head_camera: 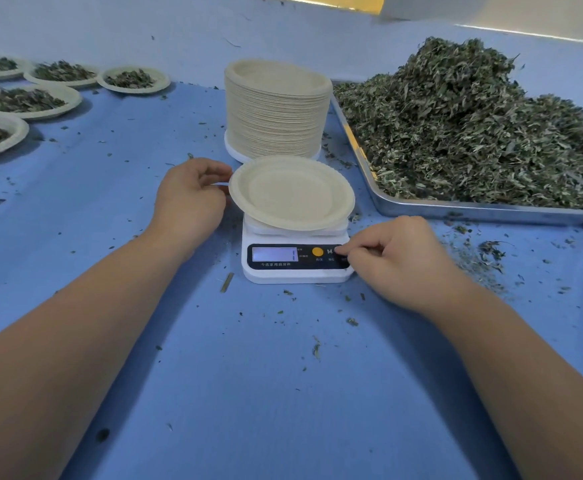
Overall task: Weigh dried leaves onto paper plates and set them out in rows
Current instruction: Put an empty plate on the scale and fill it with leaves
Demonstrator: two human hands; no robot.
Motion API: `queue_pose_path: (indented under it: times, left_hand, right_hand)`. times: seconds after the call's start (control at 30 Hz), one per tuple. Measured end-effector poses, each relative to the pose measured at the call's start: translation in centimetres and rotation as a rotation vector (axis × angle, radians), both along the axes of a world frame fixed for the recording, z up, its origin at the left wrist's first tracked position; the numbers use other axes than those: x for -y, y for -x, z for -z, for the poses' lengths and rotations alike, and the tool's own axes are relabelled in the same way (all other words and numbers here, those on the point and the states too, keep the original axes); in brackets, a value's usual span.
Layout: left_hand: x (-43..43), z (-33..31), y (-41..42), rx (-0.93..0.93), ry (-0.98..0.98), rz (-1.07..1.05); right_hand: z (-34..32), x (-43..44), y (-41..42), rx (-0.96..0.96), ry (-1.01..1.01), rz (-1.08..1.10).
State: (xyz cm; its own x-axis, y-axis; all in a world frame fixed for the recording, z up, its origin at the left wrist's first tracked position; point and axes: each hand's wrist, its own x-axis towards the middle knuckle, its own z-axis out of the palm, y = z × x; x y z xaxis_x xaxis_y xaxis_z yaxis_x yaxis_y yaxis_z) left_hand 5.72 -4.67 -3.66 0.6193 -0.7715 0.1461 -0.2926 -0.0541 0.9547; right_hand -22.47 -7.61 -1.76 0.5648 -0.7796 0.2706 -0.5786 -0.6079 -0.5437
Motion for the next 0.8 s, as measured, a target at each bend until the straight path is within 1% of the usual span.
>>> queue_pose_path:
  times: [0.13,0.23,0.3,0.37,0.43,0.47,0.53,0.6,0.63,0.7,0.8]
  left_hand:
    - [-0.1,-0.2,0.1,0.017,-0.017,-0.009]
    - [-0.2,0.1,0.0,0.053,-0.003,0.013]
    - [-0.2,0.2,-0.1,0.065,0.000,0.019]
    - [0.2,0.3,-0.3,0.076,-0.033,-0.007]
    - [0.3,0.6,-0.4,0.070,-0.068,-0.034]
    - [0.5,0.6,-0.5,0.035,-0.064,-0.033]
    - [1.2,0.3,-0.8,-0.141,-0.036,-0.061]
    - [2.0,-0.6,-1.3,-0.316,0.038,-0.151]
    - [2.5,-0.9,-1.5,-0.363,0.071,-0.202]
    - [3.2,-1.2,-1.7,-0.366,0.122,-0.270]
    - [3.4,-0.7,-1.4,-0.318,0.155,-0.271]
  right_hand:
    - [0.6,0.9,0.1,0.067,-0.162,0.029]
    - [0.8,0.8,0.2,0.101,-0.176,0.012]
    - [0.5,0.5,0.1,0.159,-0.115,0.009]
    - [0.2,0.7,-0.1,0.278,-0.052,0.039]
    - [-0.8,1.6,-0.5,0.367,0.069,0.105]
    - [-1.6,2.6,-0.8,0.365,0.135,0.149]
    - [-3.1,5.7,-1.5,0.263,0.189,0.246]
    - [-4.0,9.2,-2.2,0.102,0.168,0.315]
    - [-4.2,11.0,-2.3,0.019,0.143,0.342]
    - [-3.9,14.3,-2.5,-0.102,0.085,0.375]
    - [-3.1,18.5,-3.9,-0.212,0.012,0.338]
